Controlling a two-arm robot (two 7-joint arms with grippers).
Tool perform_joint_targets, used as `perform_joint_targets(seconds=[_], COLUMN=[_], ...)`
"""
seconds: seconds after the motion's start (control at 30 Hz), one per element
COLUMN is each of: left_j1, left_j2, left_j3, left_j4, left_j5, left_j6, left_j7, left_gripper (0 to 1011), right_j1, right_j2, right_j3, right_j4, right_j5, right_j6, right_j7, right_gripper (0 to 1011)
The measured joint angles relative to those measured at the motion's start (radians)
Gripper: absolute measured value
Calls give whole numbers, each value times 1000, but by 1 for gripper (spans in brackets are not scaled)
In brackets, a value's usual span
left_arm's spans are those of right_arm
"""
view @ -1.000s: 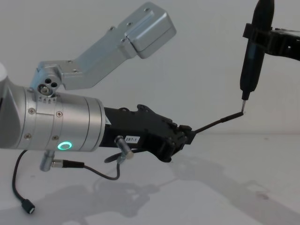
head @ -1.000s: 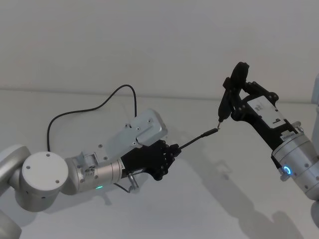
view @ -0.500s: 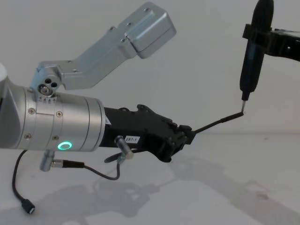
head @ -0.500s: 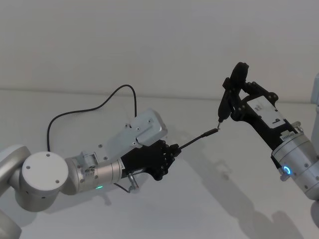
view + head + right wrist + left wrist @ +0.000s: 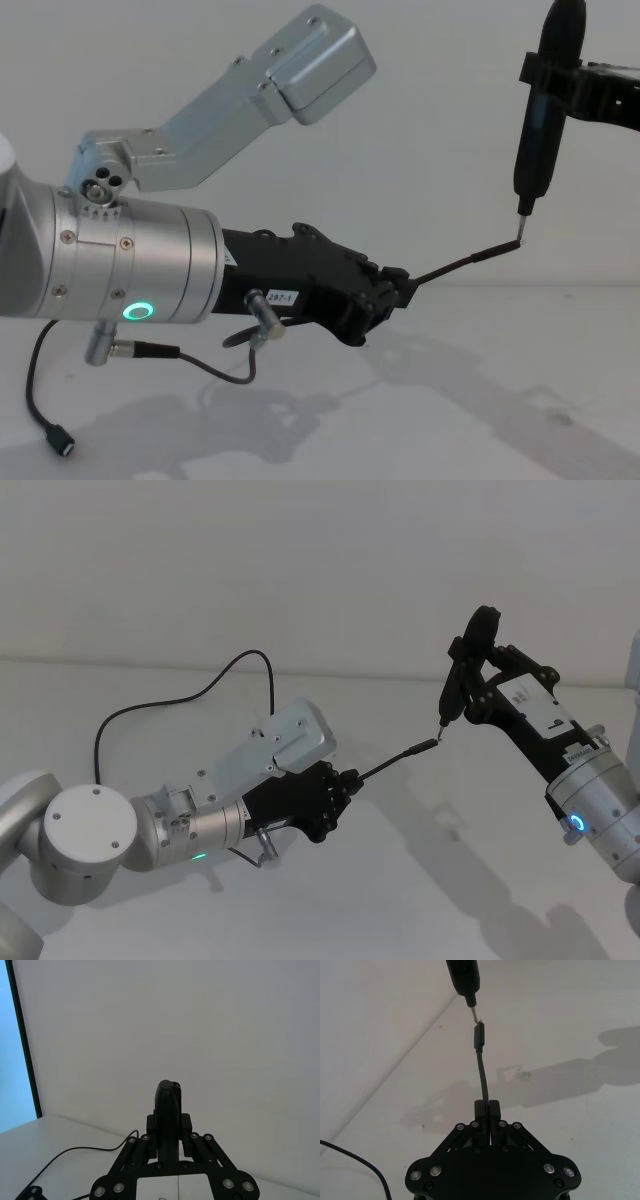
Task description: Pick up the data cable with the one hand.
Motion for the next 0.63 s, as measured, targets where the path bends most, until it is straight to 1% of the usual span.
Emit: perform_joint_targets(seconds=[0.63], left_j1=[0], left_j2=[0], left_j3=[0], left_j4=[0], left_j5=[0], left_j6=[0], left_j7=[0], left_gripper=[47], right_j1=[-2], right_j2=[0], right_j3=[1], right_j4=[-2], right_j5=[0], right_j6=[0], right_j7=[-1], right_gripper=[268])
